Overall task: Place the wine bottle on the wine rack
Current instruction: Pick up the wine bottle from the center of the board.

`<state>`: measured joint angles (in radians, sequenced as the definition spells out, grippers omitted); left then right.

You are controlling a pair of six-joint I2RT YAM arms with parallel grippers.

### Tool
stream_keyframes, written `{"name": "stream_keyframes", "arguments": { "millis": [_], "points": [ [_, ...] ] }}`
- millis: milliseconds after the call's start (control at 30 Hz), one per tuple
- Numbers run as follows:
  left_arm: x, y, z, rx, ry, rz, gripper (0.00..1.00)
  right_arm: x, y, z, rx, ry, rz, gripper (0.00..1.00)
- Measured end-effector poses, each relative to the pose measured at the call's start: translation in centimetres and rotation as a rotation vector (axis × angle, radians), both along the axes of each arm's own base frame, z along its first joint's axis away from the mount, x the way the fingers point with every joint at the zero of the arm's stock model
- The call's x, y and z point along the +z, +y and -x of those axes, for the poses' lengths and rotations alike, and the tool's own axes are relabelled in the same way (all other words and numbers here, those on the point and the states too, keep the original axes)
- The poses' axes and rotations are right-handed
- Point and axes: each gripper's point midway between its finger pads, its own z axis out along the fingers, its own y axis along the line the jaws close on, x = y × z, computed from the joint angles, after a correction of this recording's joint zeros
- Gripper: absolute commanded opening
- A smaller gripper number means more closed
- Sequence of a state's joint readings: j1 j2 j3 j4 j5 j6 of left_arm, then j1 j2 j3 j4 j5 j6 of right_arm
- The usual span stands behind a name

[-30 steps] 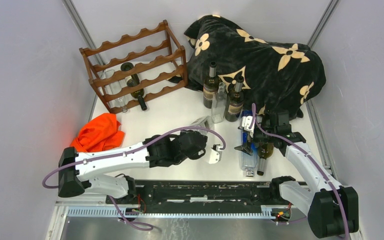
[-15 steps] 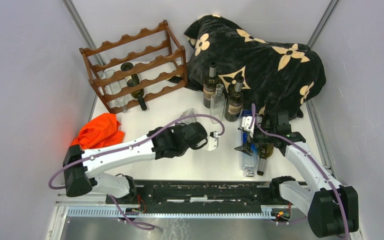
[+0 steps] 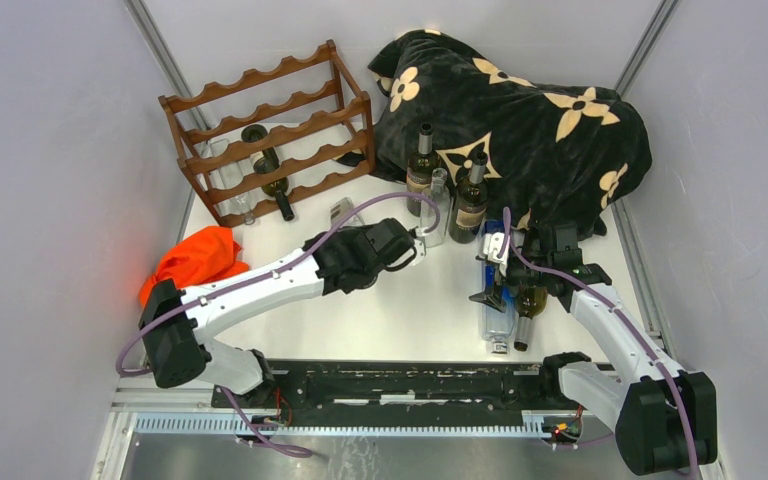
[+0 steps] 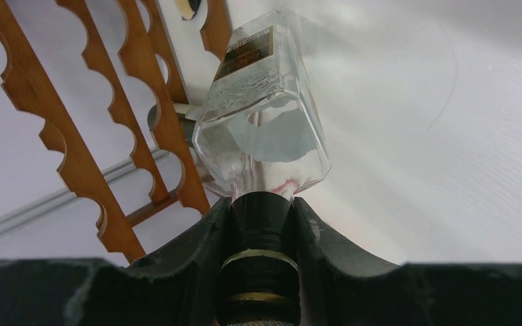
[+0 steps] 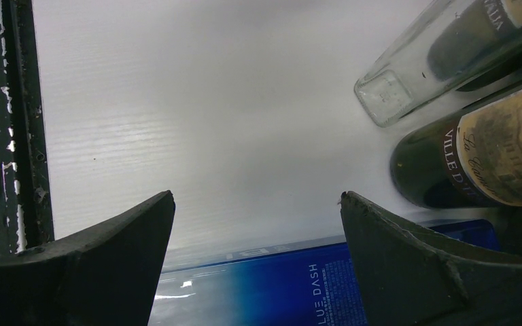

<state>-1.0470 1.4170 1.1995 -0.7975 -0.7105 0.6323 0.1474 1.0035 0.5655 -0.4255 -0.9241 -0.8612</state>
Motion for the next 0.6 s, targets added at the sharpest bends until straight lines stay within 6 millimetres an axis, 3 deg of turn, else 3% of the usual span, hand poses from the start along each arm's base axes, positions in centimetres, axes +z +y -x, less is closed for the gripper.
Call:
{"name": "stream_keyframes", "arguments": {
  "millis": [233,600],
  "points": [
    [0.6,1.7,-2.4,0.083,-0.043,0.017,0.02,0.0,0.0,0.0,0.0,0.002,0.0,0.98],
    [0.7,2.4,-4.8,0.096,-0.075,-0.004,0.02,0.0,0.0,0.0,0.0,0.002,0.001,0.98]
  ]
}}
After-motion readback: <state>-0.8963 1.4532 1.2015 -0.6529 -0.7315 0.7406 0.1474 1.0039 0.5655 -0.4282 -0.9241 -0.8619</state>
